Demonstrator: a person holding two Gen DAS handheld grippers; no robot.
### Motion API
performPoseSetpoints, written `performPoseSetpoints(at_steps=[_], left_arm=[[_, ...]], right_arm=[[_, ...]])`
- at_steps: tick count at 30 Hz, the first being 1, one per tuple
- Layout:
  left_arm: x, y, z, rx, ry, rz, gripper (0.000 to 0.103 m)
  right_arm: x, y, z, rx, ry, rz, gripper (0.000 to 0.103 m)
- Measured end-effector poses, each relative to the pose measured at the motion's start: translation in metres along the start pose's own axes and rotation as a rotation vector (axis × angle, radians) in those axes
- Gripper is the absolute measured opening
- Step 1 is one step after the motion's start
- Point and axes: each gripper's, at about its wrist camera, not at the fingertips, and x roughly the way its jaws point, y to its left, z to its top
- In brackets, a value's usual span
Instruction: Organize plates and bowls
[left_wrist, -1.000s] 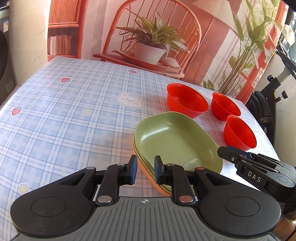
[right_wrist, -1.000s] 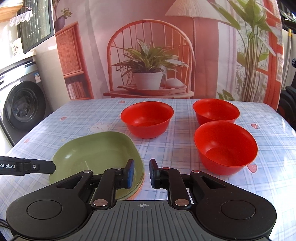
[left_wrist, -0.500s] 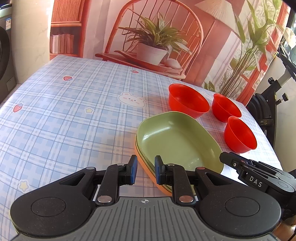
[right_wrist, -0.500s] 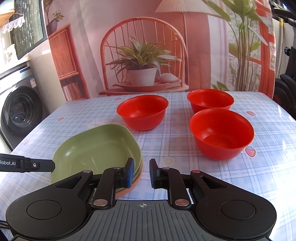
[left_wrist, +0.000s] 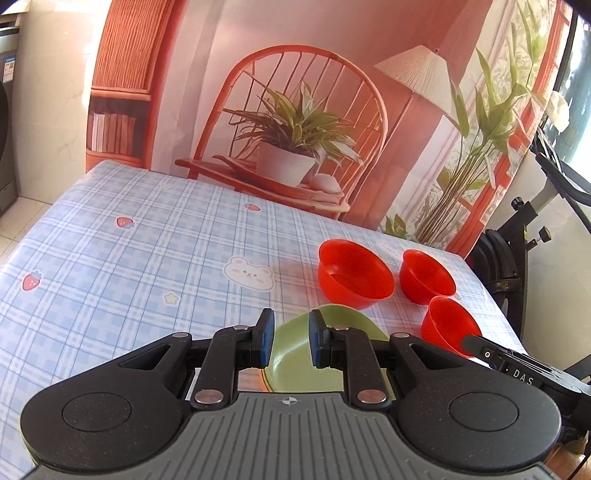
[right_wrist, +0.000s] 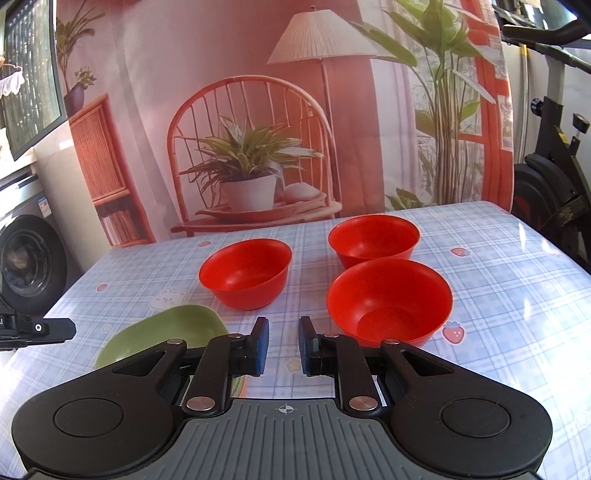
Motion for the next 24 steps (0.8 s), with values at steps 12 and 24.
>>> performPoseSetpoints(at_steps=[12, 24], left_arm=[[0.028, -0.026, 0.073, 0.168, -0.047, -0.029, 0.020], [0.127, -0.039, 0.082, 0.200, 0.126, -0.116, 0.021]], right_arm=[[0.035, -0.004, 0.040, -0.041, -0.004, -0.009, 0.017], [0.108, 0.005, 0.059, -0.018, 0.107, 0.015, 0.017]])
